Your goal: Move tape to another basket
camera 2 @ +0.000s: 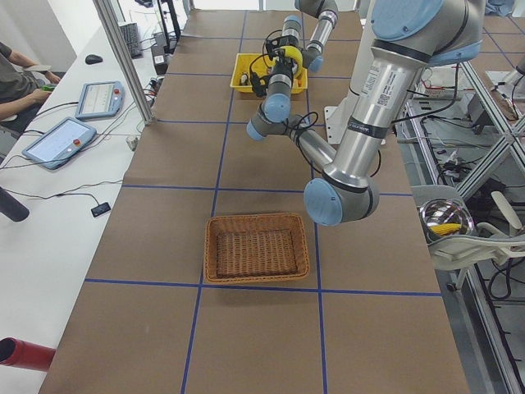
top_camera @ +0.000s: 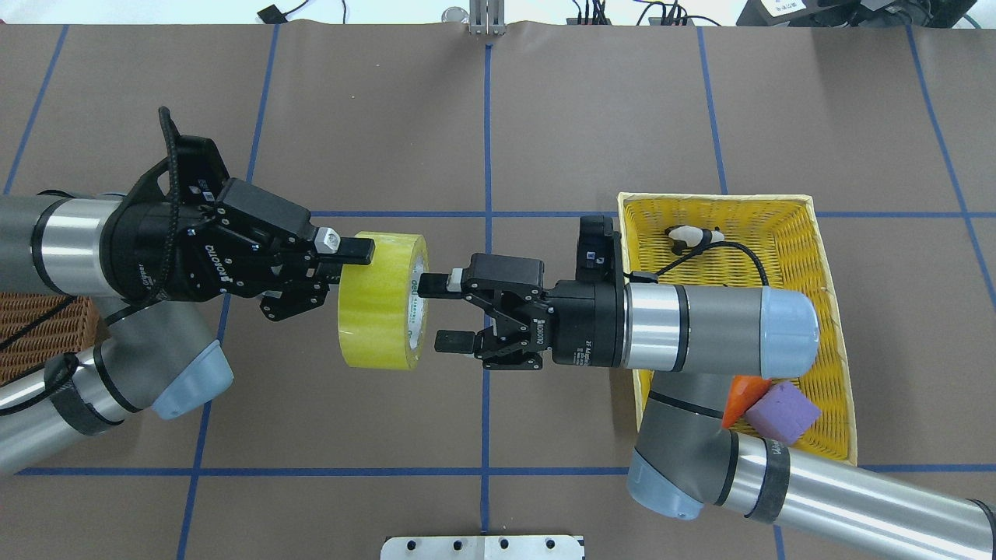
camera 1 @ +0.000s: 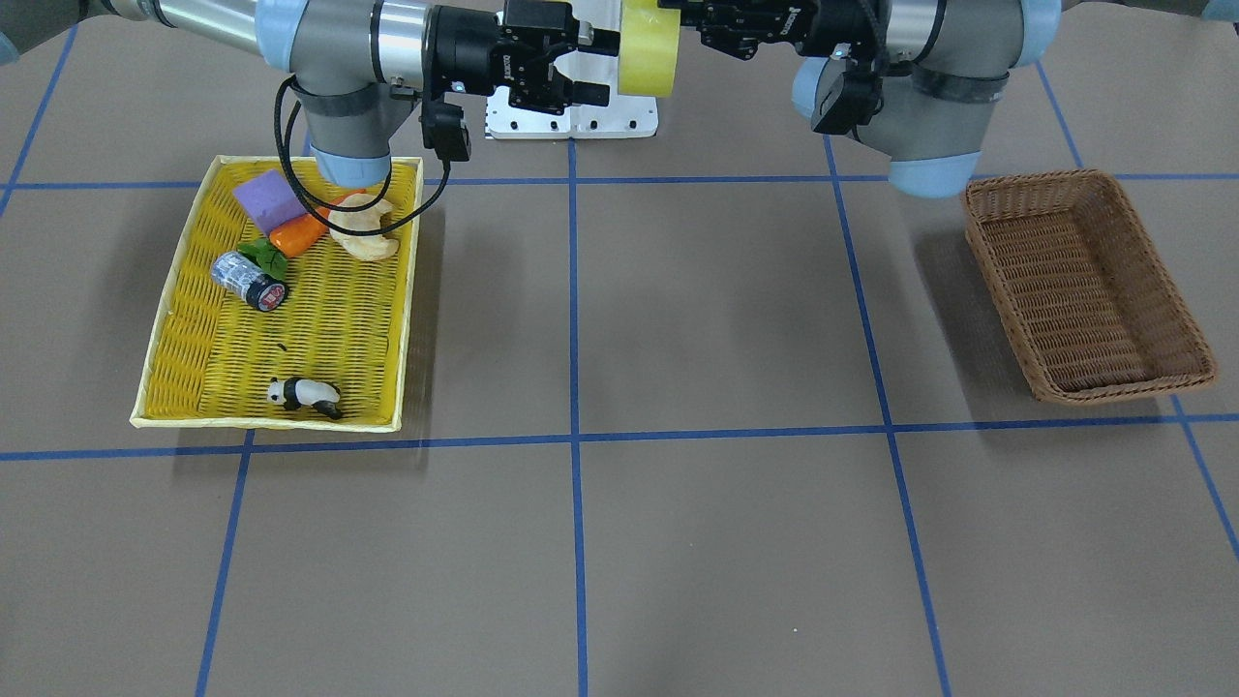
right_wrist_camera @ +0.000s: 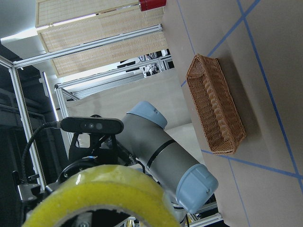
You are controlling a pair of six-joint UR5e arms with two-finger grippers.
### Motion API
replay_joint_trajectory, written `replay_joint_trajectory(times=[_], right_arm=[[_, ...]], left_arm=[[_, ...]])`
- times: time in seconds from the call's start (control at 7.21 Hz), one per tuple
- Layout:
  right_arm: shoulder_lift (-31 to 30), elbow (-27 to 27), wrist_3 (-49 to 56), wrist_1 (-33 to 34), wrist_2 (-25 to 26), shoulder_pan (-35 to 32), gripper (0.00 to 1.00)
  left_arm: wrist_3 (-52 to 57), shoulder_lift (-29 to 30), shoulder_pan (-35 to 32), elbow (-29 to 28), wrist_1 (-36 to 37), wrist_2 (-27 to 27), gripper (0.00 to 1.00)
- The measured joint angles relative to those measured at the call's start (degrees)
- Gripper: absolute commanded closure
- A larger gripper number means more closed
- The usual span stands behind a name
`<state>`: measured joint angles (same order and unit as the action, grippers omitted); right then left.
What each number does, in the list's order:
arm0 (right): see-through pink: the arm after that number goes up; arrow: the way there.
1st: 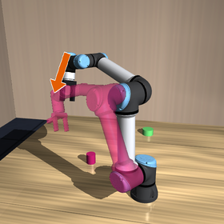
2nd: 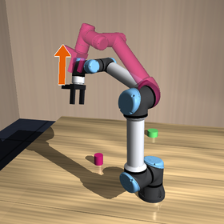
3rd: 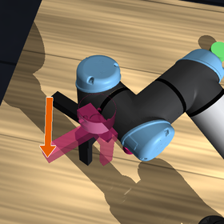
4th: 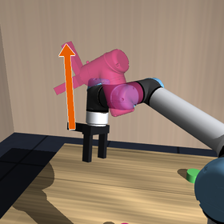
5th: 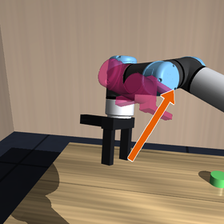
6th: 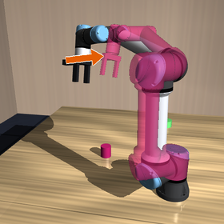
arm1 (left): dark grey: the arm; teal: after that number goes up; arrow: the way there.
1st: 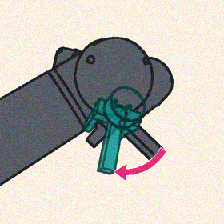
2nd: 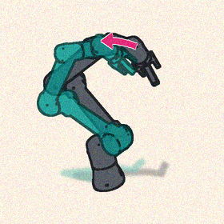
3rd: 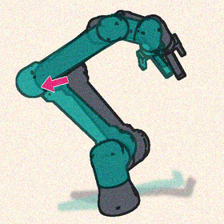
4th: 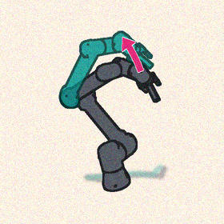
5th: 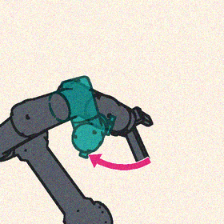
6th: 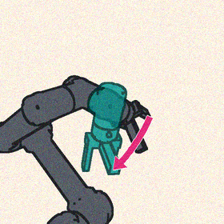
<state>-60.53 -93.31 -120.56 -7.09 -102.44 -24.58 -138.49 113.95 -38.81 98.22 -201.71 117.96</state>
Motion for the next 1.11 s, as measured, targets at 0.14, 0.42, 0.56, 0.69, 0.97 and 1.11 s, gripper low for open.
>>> replay_joint_trajectory(times=[0.14,0.42,0.56,0.69,0.97,1.11], right_arm=[[-0.6,0.0,1.0,0.3,-0.1,-1.5,0.0],[-3.4,-0.7,9.9,4.0,-0.4,-4.0,0.0],[-5.7,-2.2,15.4,8.2,-1.1,-5.4,0.0],[-8.1,-4.0,20.6,13.1,-3.3,-7.7,0.0],[-10.6,-5.5,29.7,23.9,-14.9,-18.0,0.0],[-10.9,-5.4,37.4,31.6,-22.5,-24.6,0.0]], left_arm=[[0.4,-1.3,-1.1,-0.1,-0.1,0.1,1.0],[5.8,-6.4,-5.1,-0.2,0.2,0.4,1.0],[11.6,-10.2,-6.6,-0.2,0.4,0.5,1.0],[17.9,-13.9,-7.9,-0.4,0.8,0.5,1.0],[27.8,-17.6,-14.3,-1.5,6.1,3.5,1.0],[33.2,-18.0,-20.4,-1.6,12.7,8.7,1.0]])
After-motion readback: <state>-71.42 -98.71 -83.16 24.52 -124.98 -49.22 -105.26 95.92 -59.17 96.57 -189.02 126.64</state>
